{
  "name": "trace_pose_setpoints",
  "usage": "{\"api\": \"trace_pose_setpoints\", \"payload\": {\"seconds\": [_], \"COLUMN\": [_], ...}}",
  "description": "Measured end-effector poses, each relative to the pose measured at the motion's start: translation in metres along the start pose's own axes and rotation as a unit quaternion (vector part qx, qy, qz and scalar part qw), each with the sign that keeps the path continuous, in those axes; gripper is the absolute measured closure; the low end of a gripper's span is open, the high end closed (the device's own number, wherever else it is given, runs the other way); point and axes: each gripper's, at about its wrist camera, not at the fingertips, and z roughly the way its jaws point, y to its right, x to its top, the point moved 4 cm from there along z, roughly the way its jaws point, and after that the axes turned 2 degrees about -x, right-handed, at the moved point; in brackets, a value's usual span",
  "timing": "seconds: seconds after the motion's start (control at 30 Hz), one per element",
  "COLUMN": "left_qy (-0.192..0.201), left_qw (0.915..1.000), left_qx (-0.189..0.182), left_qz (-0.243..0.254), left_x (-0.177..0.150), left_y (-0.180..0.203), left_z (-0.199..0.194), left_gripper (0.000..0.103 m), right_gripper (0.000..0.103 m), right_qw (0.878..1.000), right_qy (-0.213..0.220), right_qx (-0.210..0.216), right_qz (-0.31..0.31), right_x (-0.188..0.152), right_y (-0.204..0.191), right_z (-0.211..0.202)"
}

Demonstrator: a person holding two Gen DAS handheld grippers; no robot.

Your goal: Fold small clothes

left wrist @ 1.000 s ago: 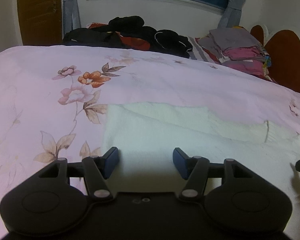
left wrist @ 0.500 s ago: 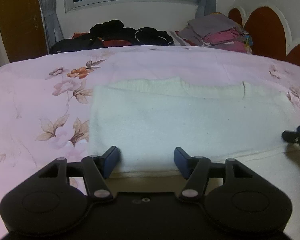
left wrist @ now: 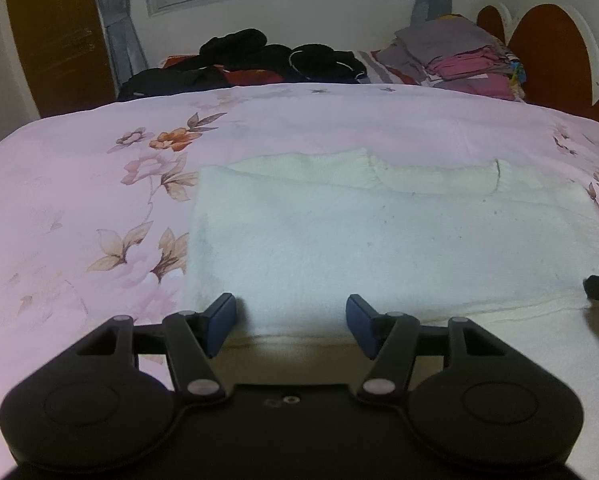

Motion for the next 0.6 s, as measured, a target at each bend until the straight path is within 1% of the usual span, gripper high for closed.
{"api": "trace_pose_setpoints", "payload": {"seconds": [0.13, 0.33, 0.6], "left_qy": [-0.001, 0.012, 0.02], "left_qw": [1.0, 0.9999, 0.9997], "left_qx": [0.001, -0.003, -0.017], "left_qz": [-0.007, -0.006, 0.001], "left_x": [-0.003, -0.006, -0.012], "left_y": [0.004, 0.01, 0.018], "left_z": [-0.015, -0.043, -0.079], "left_gripper": [0.043, 0.042, 0.042], "right_gripper": [0.045, 0.045, 0.045], "right_qw": [1.0, 0.999, 0.998], "right_qy": [0.008, 0.016, 0.022], "right_qx": [0.017, 0.043, 0.05], "right_qz": [0.017, 0.022, 0.027], "right_x": [0.004, 0.002, -0.013], "right_y": [0.005, 0.004, -0.003], "right_z": [-0.017, -0.046, -0.084]}}
